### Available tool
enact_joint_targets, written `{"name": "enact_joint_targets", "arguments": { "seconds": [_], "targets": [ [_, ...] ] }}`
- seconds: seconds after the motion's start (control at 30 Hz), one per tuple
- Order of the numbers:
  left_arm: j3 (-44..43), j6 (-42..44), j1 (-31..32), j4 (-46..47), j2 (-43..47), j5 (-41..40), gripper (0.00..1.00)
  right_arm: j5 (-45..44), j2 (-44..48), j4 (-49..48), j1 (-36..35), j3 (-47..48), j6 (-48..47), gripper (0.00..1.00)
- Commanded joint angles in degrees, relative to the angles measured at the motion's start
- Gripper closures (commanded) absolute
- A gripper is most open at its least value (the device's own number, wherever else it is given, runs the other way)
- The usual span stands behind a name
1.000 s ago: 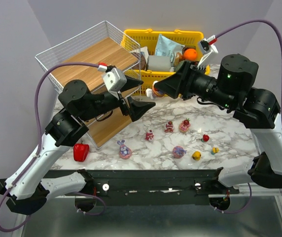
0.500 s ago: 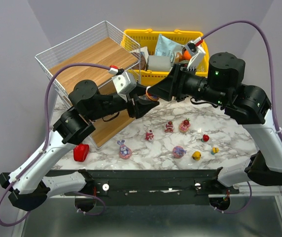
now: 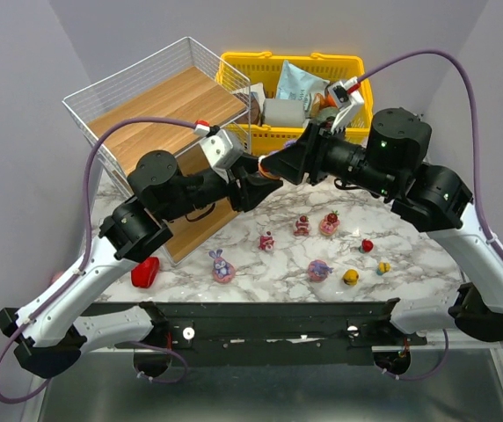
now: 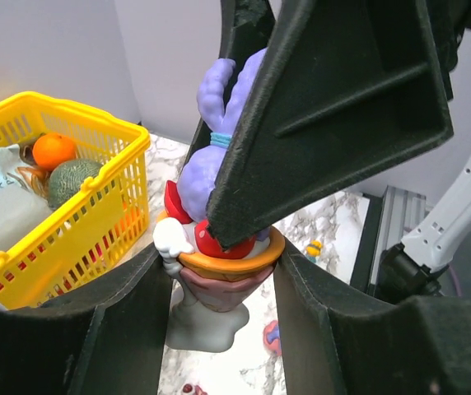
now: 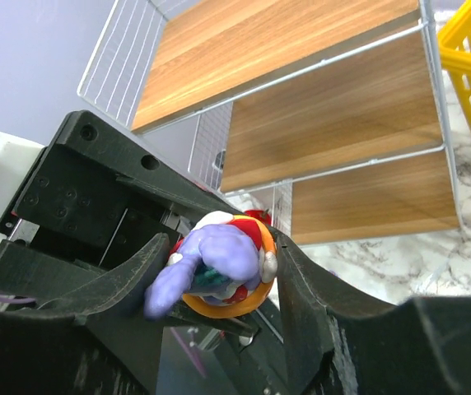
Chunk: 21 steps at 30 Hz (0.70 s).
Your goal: Place and organize the plastic toys onto the shelf
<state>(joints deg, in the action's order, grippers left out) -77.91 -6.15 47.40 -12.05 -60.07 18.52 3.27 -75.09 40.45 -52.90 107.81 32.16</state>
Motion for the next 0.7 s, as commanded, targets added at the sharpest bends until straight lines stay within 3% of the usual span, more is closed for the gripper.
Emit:
{"name": "enact_joint_targets", "arguments": {
  "seconds": [0.0, 0.13, 0.27, 0.37, 0.4, 0.5, 0.53, 0.63, 0.67],
  "targets": [
    [2.75, -7.11, -0.29, 10.37, 2.06, -9.11, 1.0, 2.09, 1.7, -10.2, -0.8, -3.74, -6.57, 0.49],
    [4.52, -9.23, -0.2, 15.03, 2.68, -10.0, 1.0, 3.76, 0.56, -13.9, -0.88, -4.71, -9.13, 0.39],
    [4.52, -9.32, -0.2, 15.66, 2.68, -10.62, 1.0, 4.73, 0.82, -17.76, -0.8, -5.94, -10.1, 0.39],
    [4.43, -9.32, -0.2, 16.1, 2.51, -10.09, 1.0, 4.73, 0.56, -19.08, -0.8, -6.03, -10.8, 0.58],
    [4.08, -9.23, -0.2, 16.01, 2.42, -10.09, 1.0, 4.64, 0.47, -19.35, -0.8, -5.95, -10.89, 0.7],
    [3.47, -8.97, -0.11, 15.13, 2.15, -10.35, 0.97, 4.29, -0.75, -19.53, -0.8, -4.54, -11.68, 0.88],
    [3.2, -8.88, -0.11, 14.43, 2.15, -10.7, 0.93, 3.86, -1.11, -19.53, -0.8, -4.19, -11.94, 0.91],
    [2.33, -8.26, -0.2, 12.59, 2.5, -12.45, 0.42, 2.46, -2.34, -19.7, -0.8, -2.61, -13.08, 0.97],
    [2.06, -7.83, -0.11, 12.23, 2.68, -13.42, 0.3, 1.58, -2.69, -19.88, -0.8, -2.08, -13.44, 0.98]
  ]
}}
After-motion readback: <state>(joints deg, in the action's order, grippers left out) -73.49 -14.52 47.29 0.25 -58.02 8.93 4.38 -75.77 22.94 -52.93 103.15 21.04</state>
